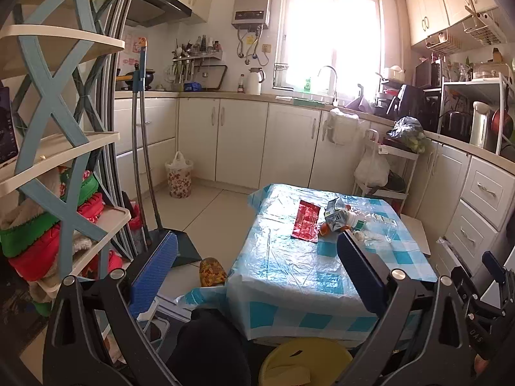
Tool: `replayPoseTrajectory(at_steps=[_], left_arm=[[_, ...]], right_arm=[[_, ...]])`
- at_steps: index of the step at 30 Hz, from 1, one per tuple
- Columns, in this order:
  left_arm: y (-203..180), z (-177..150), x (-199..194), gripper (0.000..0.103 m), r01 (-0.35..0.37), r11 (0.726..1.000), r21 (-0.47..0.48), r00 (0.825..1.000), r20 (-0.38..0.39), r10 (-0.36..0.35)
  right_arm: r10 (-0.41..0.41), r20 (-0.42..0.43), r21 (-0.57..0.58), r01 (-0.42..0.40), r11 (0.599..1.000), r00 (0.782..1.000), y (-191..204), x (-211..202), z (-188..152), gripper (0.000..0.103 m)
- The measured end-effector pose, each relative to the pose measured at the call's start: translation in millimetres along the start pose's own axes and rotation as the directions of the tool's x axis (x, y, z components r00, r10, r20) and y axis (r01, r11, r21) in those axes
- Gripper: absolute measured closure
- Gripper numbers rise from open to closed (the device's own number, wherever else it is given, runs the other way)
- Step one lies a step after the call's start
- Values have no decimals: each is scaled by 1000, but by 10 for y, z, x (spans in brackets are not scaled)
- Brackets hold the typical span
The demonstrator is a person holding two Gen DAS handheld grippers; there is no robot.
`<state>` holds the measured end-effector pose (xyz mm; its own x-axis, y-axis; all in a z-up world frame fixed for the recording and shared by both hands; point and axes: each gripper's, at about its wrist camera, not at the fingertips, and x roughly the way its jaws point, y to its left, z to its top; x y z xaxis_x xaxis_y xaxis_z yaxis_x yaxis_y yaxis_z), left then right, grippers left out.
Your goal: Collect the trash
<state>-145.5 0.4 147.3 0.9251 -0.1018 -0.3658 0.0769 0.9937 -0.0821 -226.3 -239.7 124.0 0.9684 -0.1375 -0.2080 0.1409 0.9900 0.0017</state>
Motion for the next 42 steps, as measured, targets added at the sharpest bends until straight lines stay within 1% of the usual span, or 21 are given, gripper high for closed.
replayPoseTrajectory(at_steps=[15,42], left_arm=[[-58,-25,55,7,-13,999,45,1000,-24,14],[-62,-29,53,7,-15,999,53,999,-27,16]], right_arm=[[10,-2,5,-10,1000,1000,-2,7,-3,12],[9,-2,4,-9,1000,1000,15,-1,-2,11]])
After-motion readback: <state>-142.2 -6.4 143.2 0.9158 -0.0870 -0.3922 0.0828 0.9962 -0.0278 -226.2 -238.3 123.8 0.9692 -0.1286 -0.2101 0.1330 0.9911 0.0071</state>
